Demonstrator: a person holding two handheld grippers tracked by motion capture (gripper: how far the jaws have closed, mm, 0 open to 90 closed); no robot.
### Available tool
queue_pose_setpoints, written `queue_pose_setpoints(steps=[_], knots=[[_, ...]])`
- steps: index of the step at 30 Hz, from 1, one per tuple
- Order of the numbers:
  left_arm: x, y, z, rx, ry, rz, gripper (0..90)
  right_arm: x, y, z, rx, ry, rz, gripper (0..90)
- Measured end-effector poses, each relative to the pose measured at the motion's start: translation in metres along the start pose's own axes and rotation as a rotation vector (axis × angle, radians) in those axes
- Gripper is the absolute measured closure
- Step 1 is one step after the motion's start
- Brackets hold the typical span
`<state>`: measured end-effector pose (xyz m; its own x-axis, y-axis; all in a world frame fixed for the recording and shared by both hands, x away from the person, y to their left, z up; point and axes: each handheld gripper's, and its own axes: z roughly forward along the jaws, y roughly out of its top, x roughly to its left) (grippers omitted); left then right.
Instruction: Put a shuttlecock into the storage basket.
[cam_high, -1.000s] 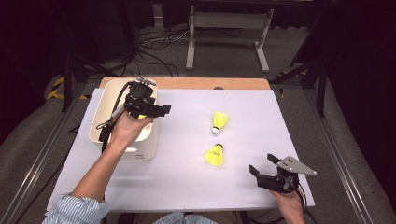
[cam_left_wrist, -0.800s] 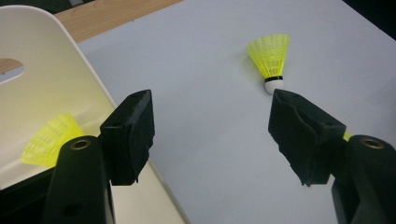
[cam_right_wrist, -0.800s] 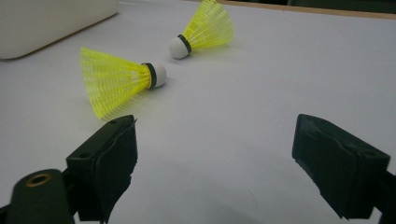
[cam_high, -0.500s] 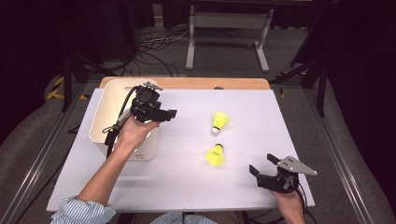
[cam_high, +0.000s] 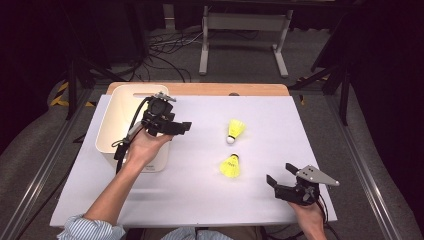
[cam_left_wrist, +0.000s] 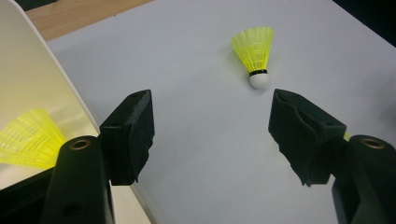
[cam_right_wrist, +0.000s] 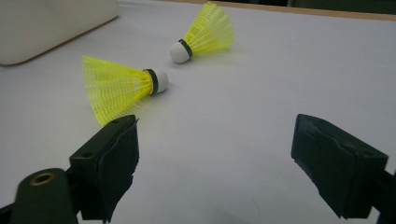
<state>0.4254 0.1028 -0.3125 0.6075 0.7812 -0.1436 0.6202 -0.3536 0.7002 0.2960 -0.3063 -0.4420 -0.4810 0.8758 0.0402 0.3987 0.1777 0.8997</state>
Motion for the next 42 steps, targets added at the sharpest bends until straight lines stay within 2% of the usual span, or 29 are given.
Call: queue_pose_setpoints(steps=[16,30,42], knots=[[-0.012,-0.008,0.009,0.011,-0.017,0.011,32.0,0.004,0.013,0.006,0.003,0.029,0.014,18.4],[-0.023,-0.015,0.017,0.029,-0.008,0.044,31.7,0.012,0.023,0.012,0.068,0.073,0.025,27.6],[-0.029,-0.023,0.023,0.044,-0.003,0.044,31.7,0.021,0.030,0.020,0.130,0.097,0.022,35.8]])
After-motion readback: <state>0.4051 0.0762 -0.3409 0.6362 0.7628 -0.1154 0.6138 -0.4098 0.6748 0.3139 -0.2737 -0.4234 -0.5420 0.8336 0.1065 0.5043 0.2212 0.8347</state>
